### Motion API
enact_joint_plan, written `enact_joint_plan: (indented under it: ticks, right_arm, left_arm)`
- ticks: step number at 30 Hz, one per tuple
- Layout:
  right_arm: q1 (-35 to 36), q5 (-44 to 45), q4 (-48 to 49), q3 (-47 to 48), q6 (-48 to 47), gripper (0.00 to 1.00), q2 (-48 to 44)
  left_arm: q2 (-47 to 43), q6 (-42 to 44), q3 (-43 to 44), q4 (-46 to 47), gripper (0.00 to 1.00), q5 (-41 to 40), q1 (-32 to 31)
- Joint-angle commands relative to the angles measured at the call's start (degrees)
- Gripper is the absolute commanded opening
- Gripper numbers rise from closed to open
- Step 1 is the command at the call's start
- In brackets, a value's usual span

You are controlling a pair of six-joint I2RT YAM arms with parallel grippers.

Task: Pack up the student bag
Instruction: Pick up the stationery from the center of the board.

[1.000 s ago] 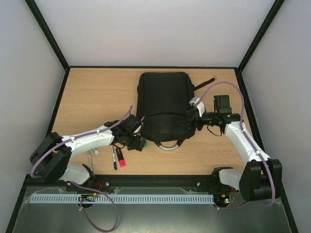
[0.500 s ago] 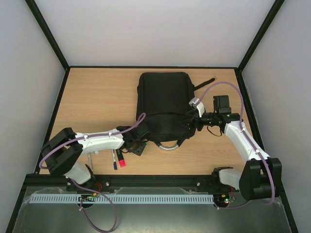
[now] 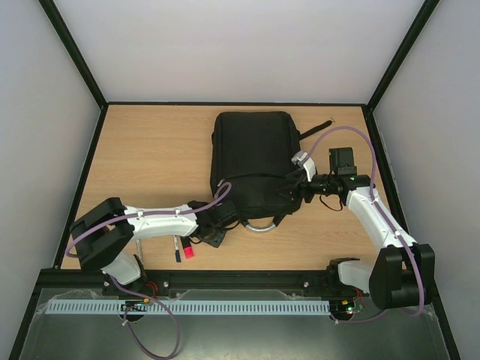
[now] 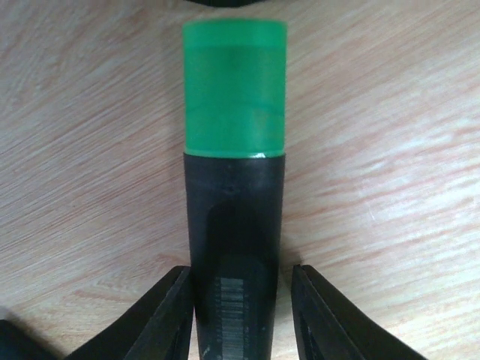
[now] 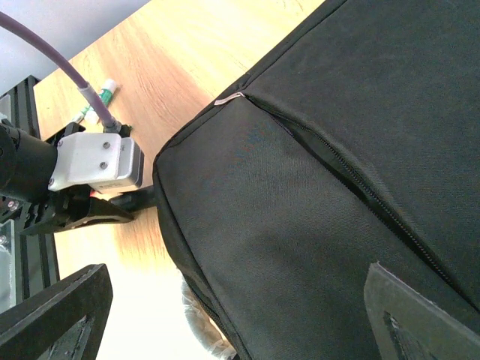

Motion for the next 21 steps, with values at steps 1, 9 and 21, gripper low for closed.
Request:
enact_joint_plan:
  ticks: [1,9,21]
  right_arm:
    - [-0.2,-1.5,-1.9,1.0,-0.8,0.92,0.3]
    - [-0.2,6.0,-1.9,5.6,3.0,0.91,2.2]
    - [5.9,32.3,-4.4,15.7,-5.5,0.84,10.6]
  left_arm:
    - [1.6,-2.1,1.6,-2.4,0.35,-2.2,-0.4]
    - [2.5,-2.8,2.1,-2.5,0.23,-1.2,-0.4]
    - [-9.7,-3.6,0.6,-10.2,0.14,7.6,-2.2]
